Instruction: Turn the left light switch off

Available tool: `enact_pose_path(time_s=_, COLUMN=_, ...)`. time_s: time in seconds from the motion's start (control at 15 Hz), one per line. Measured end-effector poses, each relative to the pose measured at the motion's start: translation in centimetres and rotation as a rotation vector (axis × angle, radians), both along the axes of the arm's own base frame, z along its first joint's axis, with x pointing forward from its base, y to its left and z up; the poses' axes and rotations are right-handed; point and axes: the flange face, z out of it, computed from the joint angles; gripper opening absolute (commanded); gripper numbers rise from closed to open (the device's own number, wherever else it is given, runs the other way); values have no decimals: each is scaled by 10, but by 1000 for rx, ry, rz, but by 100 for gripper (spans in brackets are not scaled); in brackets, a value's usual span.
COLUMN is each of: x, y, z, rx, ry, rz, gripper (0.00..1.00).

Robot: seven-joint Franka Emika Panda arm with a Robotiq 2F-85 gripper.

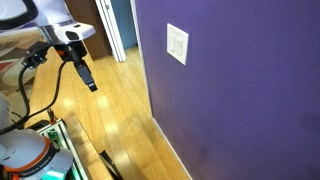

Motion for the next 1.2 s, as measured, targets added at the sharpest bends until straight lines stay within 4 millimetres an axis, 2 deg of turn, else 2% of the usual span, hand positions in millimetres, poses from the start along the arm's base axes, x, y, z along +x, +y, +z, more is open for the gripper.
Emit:
enact_pose_path(time_s=0.47, x=0, y=0, z=-4, rx=0, ry=11, rz=0, gripper=100)
enact_pose_path(time_s=0.67, x=4, y=-1, z=1, rx=-8, ry=-15, rz=1, gripper=100)
enact_pose_path(time_s=0.8, x=17, y=-7, z=10, rx=-42, ry=-94, rz=9, gripper=100)
enact_pose_path(time_s=1.2, x=79, y=-27, z=36, rx=-125, ry=-420, rz=56, gripper=100)
